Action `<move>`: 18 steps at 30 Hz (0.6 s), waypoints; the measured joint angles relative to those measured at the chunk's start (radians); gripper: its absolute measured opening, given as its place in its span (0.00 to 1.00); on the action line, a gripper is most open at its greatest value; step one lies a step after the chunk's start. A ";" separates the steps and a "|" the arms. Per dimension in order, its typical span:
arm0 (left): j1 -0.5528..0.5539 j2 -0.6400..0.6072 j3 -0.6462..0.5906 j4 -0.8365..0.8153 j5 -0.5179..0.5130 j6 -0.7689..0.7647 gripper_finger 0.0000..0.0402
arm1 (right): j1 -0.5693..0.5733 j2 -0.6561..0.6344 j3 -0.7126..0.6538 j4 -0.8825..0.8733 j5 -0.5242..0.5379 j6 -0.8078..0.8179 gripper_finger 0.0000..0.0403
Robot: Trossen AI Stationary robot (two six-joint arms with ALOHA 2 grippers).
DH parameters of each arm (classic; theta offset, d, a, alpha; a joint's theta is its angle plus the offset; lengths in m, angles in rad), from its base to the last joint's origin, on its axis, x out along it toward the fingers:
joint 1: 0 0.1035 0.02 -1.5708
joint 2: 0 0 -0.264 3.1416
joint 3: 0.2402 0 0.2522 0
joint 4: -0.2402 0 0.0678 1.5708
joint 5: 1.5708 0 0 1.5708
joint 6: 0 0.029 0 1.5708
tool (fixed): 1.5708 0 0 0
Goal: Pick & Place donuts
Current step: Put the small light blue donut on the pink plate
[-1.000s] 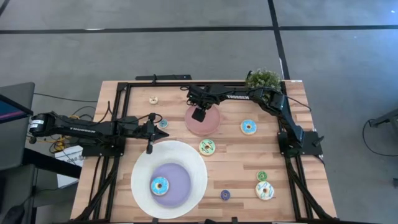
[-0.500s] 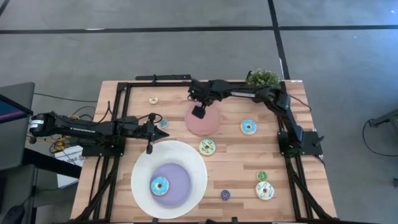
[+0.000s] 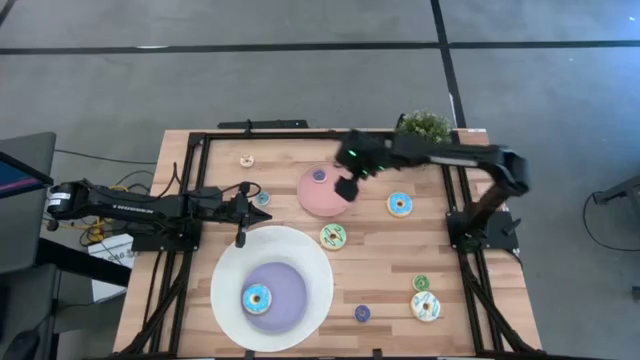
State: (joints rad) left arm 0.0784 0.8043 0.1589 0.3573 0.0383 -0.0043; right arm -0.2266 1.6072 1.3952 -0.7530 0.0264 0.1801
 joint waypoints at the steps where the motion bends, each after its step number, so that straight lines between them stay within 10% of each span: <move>1: 0.000 0.000 0.000 0.000 0.000 -0.004 0.00 | 0.019 -0.053 -0.070 0.035 0.002 0.030 0.78; 18: 0.000 0.000 0.004 0.063 -0.054 -0.038 0.03 | 0.564 -0.607 -0.831 0.423 0.518 0.536 0.78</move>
State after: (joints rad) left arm 0.0784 0.8043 0.1630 0.4204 -0.0155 -0.0422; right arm 0.3374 0.9999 0.5643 -0.3297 0.5441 0.7163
